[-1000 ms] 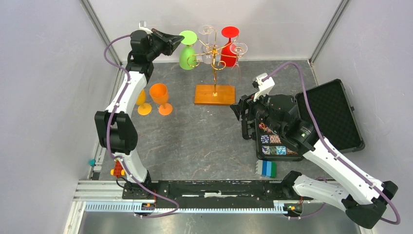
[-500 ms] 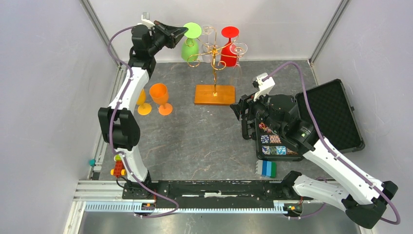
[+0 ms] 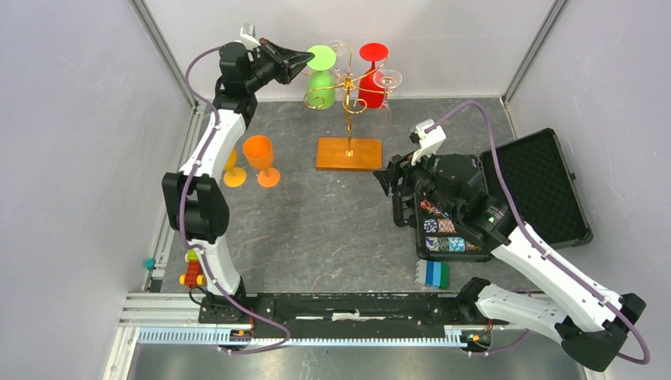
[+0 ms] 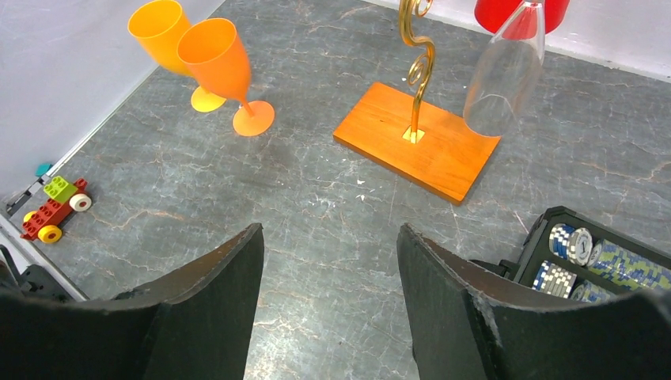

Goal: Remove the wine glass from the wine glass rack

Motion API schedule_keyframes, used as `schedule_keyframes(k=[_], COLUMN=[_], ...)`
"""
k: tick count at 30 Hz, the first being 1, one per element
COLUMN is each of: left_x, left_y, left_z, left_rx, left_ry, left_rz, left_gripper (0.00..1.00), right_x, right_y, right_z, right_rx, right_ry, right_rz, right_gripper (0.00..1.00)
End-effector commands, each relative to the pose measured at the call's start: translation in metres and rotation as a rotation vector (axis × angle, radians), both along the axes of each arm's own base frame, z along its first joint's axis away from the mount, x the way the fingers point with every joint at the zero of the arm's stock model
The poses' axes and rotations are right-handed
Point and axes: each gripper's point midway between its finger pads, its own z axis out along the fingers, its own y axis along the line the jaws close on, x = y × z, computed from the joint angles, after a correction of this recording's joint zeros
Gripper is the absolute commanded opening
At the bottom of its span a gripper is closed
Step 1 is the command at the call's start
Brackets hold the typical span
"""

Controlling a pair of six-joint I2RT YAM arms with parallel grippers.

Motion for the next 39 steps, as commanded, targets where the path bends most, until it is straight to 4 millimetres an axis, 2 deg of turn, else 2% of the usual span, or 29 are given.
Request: schedule_keyframes(k=[1,5,11,15,19,20,25,30,32,36,39], left_x=[-0.031,-0.043,-0.063,-0.08,-0.104,-0.111,-0.179,-0.245,-0.263,-0.296,-0.322], left_y=[0.0,0.01,0.038,0.06,0.08,0.094,0.092,0.079,0.076,0.073,0.073], left_z=[0.026,0.026,0.028,0.032,0.037,0.041,0.07,0.114,0.127,0.136,0.147], left_rx=[0.012,0.042,0.095,0.093,0.072,0.062,-0.022,-0.13,-0.198,-0.316,-0.406], left_ry=[-0.043,-0.05,-0.067,-0.07,-0.071,-0.078,-0.144,-0.226,-0.239,-0.24,-0.253], left_rz=[-0.032,0.011,0.102,0.128,0.154,0.177,0.123,0.013,-0.028,-0.105,-0.161], left_gripper=[0.02,0.02,0.02,0.02,0.02,0.02,0.02,0.02,0.02,0.02,0.02], right_x=[-0.001,-0.004,-0.009,-0.015,-0.025,-0.028,-0.045,-0.056,-0.059,-0.065,-0.074], right_y=[-0.001,0.0,0.006,0.017,0.033,0.037,0.054,0.059,0.06,0.061,0.071], right_z=[0.017,0.017,0.015,0.017,0.017,0.018,0.034,0.061,0.074,0.091,0.108], right_rx=[0.057,0.067,0.095,0.151,0.245,0.279,0.488,0.689,0.761,0.873,0.953], right_ry=[-0.036,-0.033,-0.03,-0.029,-0.015,-0.009,-0.01,-0.04,-0.072,-0.13,-0.153], right_rz=[-0.004,0.009,0.051,0.106,0.188,0.211,0.321,0.394,0.417,0.455,0.514], right_gripper=[0.68,0.73,0.85,0.91,0.95,0.95,0.96,0.97,0.97,0.98,0.98])
